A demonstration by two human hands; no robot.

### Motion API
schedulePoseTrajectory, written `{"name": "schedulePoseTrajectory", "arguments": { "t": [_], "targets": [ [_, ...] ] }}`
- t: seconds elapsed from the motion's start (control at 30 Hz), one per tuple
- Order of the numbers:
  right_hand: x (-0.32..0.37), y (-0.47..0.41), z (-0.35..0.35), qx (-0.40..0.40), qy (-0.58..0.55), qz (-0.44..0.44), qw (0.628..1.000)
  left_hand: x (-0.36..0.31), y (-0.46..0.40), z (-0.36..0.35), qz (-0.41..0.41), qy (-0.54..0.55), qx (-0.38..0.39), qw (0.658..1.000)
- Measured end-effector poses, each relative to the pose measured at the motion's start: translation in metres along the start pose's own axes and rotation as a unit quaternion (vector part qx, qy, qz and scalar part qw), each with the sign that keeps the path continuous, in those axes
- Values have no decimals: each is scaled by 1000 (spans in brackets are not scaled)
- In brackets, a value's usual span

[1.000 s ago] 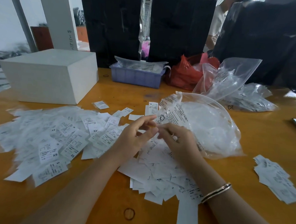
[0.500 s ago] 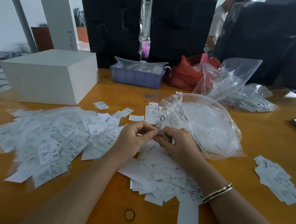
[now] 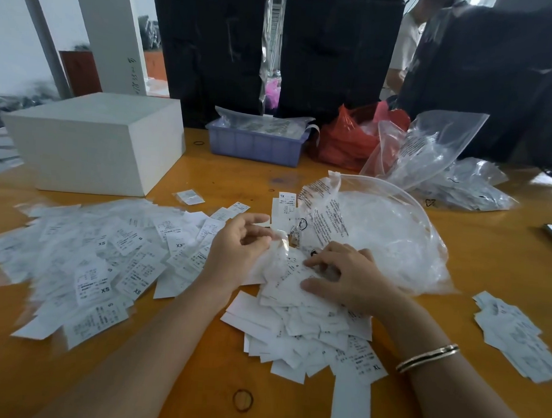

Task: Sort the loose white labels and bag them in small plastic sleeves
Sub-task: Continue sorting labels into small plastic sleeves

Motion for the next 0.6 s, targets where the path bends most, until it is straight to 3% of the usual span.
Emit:
{"name": "schedulePoseTrajectory", "arguments": {
  "t": [0.33,0.53,0.6],
  "targets": [
    [13,4,3,-50,-46,36,997,1,-2,3,26,68,-12,997],
    [16,6,8,-150,-71,38,985,-1,0,2,18,75,0,997],
    [19,8,11,-215,-163,23,963,-2,0,2,19,74,2,997]
  ]
}}
Point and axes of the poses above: each hand's wrist, its own y-axis away from the middle knuckle, its own z-axis out of the back of the hand, x = y × z, the point moved 3 cm from there along -y, towards the middle knuckle, and after that the axes turned 11 degrees about x, right-handed, at the moved point
